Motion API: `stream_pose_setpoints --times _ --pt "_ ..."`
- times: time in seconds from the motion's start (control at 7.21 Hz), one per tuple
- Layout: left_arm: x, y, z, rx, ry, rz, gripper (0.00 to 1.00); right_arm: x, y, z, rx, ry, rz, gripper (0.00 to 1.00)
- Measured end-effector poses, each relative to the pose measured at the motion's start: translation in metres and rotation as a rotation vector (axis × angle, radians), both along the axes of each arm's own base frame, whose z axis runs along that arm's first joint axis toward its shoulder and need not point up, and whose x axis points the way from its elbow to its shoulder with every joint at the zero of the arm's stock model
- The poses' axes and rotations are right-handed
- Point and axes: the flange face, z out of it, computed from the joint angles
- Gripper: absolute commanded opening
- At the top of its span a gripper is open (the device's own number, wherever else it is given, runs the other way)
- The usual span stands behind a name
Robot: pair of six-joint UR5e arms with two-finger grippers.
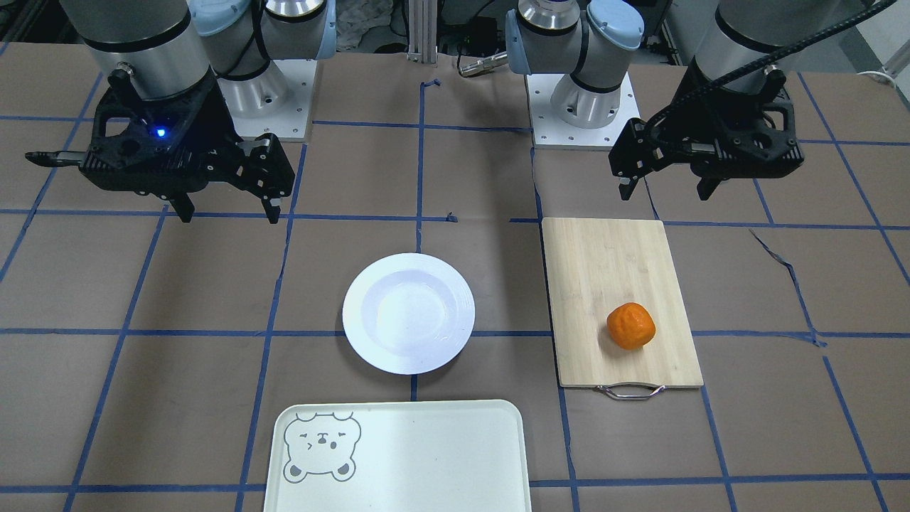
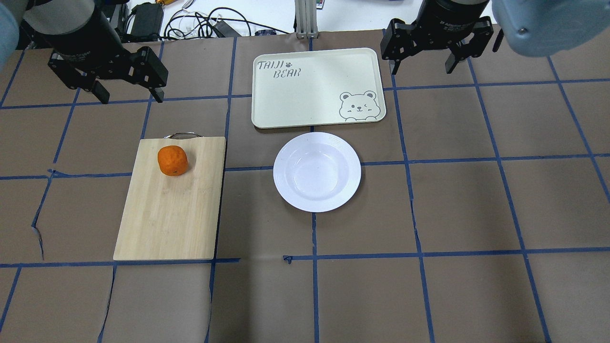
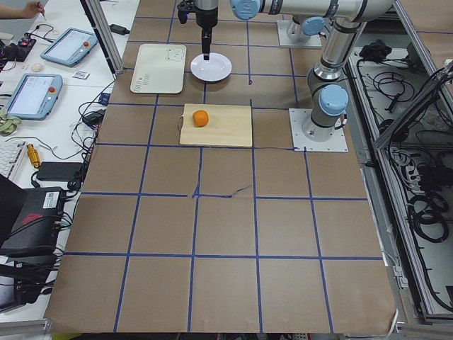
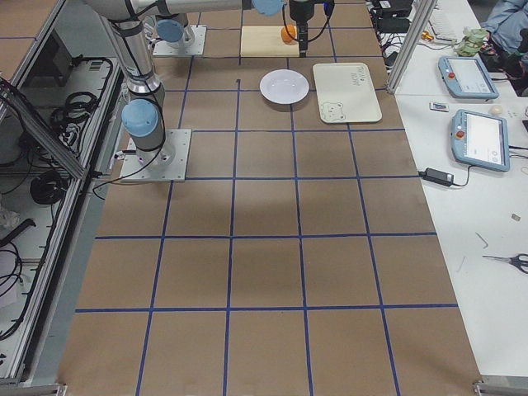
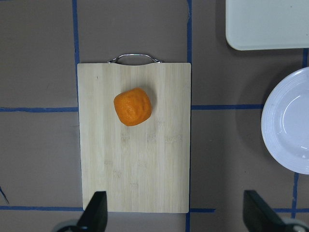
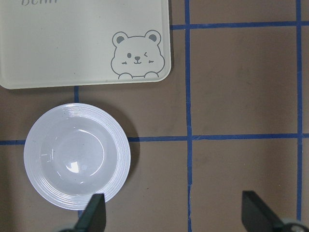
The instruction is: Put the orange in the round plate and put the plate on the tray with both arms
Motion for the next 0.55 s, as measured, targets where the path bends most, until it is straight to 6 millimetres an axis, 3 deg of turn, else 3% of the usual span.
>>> stream_pose_setpoints --times 0.55 --pt "0.0045 -0.0018 0.0003 -0.004 0.000 0.007 1.00 0.0000 -0.0001 -0.0009 0.002 0.000 0.001 1.00"
